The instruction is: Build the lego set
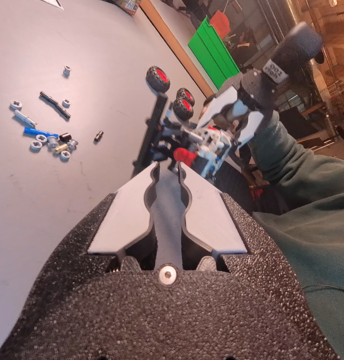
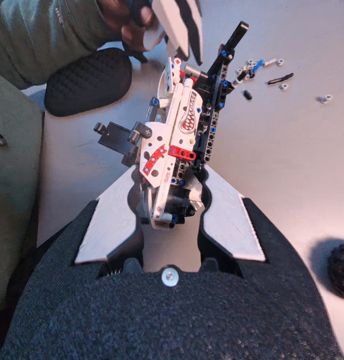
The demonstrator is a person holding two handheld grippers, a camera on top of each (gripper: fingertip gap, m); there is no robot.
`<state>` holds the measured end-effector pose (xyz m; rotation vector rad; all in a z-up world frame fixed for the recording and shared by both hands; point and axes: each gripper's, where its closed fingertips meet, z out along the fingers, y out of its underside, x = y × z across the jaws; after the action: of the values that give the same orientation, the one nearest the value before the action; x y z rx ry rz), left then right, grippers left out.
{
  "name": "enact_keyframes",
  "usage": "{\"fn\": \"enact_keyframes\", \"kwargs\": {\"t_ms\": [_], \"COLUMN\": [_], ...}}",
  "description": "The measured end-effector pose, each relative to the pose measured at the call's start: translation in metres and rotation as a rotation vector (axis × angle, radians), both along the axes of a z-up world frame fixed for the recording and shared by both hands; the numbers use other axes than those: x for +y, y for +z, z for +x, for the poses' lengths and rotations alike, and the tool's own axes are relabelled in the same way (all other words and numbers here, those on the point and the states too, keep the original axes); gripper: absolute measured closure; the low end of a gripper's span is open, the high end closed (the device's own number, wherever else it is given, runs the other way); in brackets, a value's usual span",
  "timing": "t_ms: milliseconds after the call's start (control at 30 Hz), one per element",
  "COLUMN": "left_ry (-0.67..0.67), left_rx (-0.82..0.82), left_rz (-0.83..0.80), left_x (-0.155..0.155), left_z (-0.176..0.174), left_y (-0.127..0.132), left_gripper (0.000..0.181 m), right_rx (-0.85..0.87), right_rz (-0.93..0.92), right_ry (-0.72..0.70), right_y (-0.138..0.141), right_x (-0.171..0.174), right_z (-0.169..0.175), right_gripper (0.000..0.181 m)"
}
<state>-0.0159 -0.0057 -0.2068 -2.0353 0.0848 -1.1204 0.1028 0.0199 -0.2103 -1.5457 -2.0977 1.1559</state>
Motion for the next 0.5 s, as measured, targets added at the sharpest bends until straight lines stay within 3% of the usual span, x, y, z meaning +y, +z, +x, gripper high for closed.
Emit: {"fn": "enact_keyframes", "kwargs": {"t_ms": [133,233,367,500], "left_ry": [0.016,0.02,0.017,0.012], "left_rx": [0.024,0.071,0.301,0.426], "left_rz": [-0.065,-0.025,0.142,0.175], "left_x": [0.001,0.005,0.011,0.013], "left_z": [-0.003,-0.003,-0.001,0.004], "left_y": [-0.013,-0.011,-0.003,-0.012], "left_gripper": [0.176,0.171,0.158,0.157], "right_rx": [0.008,0.045,0.089,0.057], "right_rz": [-0.081,-0.038,0.178,0.496], "right_ry": [-0.156,-0.175,-0.17,-0.187], "right_y": [0.008,0.011,0.008,0.002], "right_x": [0.037,0.042,0.046,0.05], "right_z": [-0.009,-0.009,-0.008,-0.013], "right_gripper": [0.134,0.139,0.139,0.114]}}
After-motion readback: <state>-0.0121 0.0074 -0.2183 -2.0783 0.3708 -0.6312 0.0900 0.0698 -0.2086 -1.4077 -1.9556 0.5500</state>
